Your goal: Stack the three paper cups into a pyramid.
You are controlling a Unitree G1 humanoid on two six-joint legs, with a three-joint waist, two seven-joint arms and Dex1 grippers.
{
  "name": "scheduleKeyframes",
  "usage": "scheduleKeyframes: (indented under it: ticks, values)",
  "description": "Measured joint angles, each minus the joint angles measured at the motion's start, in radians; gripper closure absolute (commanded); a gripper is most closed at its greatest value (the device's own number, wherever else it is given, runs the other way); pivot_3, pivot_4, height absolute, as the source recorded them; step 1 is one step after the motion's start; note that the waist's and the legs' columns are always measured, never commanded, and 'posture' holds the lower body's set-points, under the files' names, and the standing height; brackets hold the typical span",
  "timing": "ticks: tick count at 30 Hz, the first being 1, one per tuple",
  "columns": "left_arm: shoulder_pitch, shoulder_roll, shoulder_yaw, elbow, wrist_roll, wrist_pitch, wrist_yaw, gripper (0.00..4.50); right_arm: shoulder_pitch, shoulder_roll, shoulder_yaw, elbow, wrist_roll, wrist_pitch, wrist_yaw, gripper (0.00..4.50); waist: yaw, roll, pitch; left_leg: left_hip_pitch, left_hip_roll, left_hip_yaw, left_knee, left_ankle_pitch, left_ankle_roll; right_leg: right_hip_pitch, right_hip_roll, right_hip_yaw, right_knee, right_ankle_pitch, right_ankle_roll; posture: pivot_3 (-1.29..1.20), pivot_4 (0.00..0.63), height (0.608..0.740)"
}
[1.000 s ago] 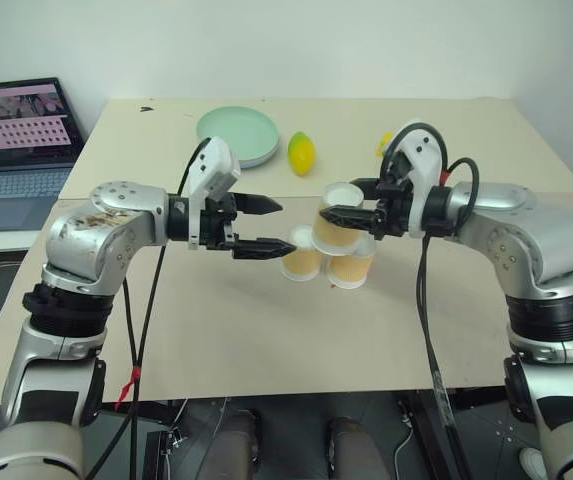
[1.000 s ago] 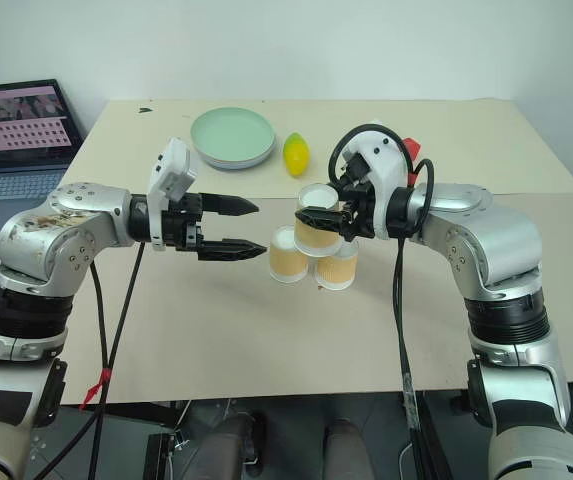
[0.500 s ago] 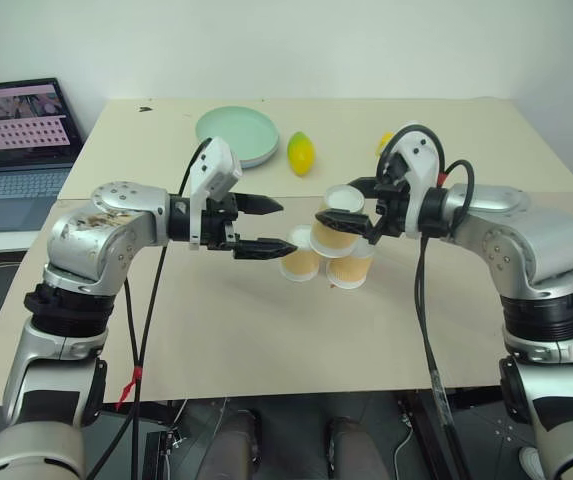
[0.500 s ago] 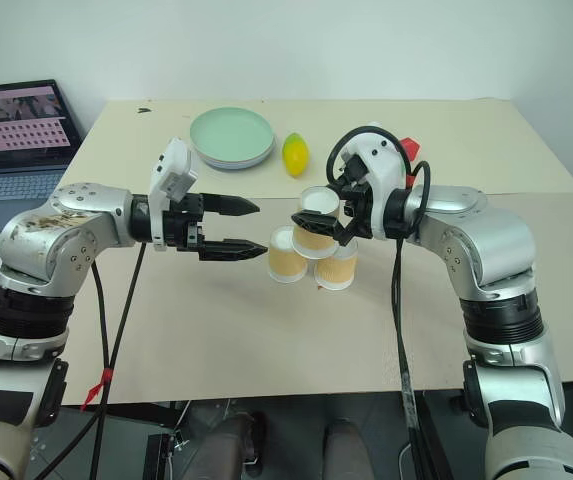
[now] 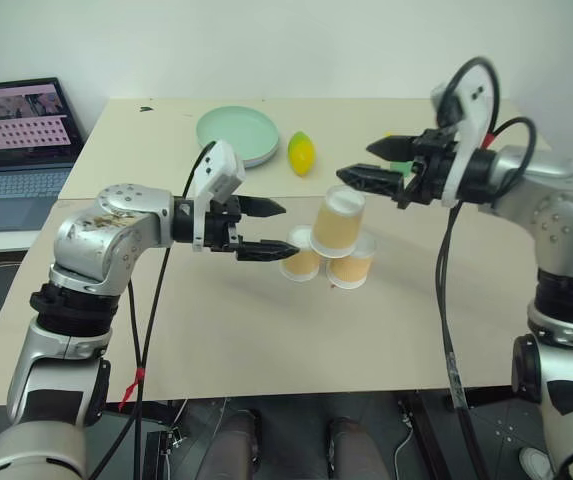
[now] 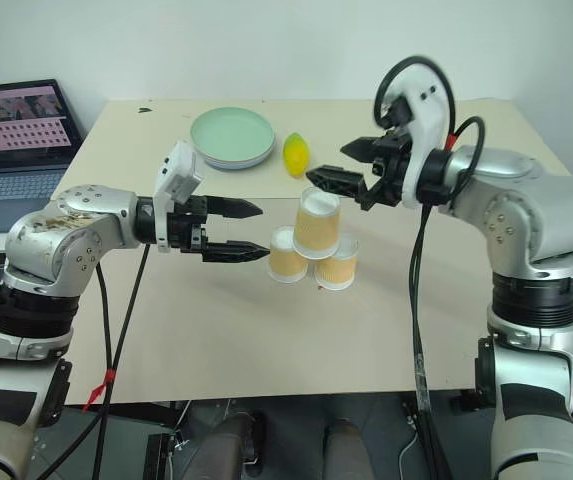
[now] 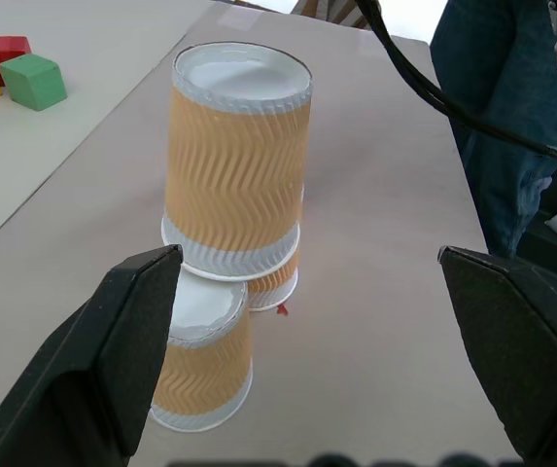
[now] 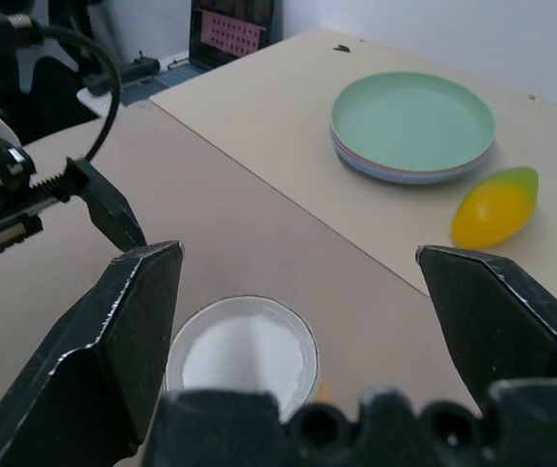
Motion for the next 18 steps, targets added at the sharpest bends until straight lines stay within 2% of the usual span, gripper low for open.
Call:
scheduleKeyframes:
  ticks: [5,9,11,13,15,18]
  values:
    - [-0.003,-0.003,-0.002,0.006,0.002,0.0,-0.004,0.0,0.003,-0.06,-0.035,-0.002,0.024,0.018,0.006,0.04,0.0,0.0,0.0,0.0,0.0,0.0,0.0,0.0,0.0,0.0,0.0,0.0,0.0,0.0,0.0,0.0,0.15,0.74]
    - [-0.006,0.011,-0.004,0.012,0.002,-0.001,-0.017,0.0,0.097,-0.203,-0.12,-0.023,0.052,0.019,0.074,0.04,0.011,0.0,0.0,-0.002,0.0,0.0,0.0,0.0,0.0,0.0,0.0,-0.001,-0.002,0.0,0.0,0.0,0.15,0.74]
    - [0.006,0.031,0.002,-0.007,-0.005,-0.001,-0.035,0.0,0.316,-0.31,-0.207,-0.096,0.053,-0.046,0.189,0.04,0.02,-0.002,-0.001,-0.004,0.0,0.0,0.0,-0.001,0.001,0.002,0.0,-0.004,-0.004,-0.001,0.001,0.0,0.15,0.74]
    - [0.041,0.067,0.038,-0.007,-0.019,0.01,-0.045,0.0,0.575,-0.348,-0.3,-0.138,0.057,-0.084,0.316,0.04,0.02,-0.002,-0.001,-0.004,0.001,0.001,0.0,-0.001,0.001,0.0,0.0,-0.001,-0.002,-0.001,0.001,0.0,0.15,0.74]
    - [0.059,0.055,0.062,-0.01,-0.038,0.013,-0.034,0.0,0.686,-0.344,-0.343,-0.158,0.055,-0.109,0.352,0.04,0.012,0.001,-0.001,-0.003,0.0,0.002,0.001,-0.001,0.001,-0.001,-0.001,0.001,-0.001,0.0,0.001,0.0,0.15,0.74]
    - [0.112,0.021,0.077,-0.019,-0.014,-0.044,0.028,0.0,0.864,-0.355,-0.359,-0.169,-0.087,-0.269,0.317,0.04,0.004,0.001,-0.001,0.007,0.001,0.002,0.001,-0.001,0.001,0.009,-0.001,0.0,-0.003,-0.001,0.001,0.0,0.15,0.74]
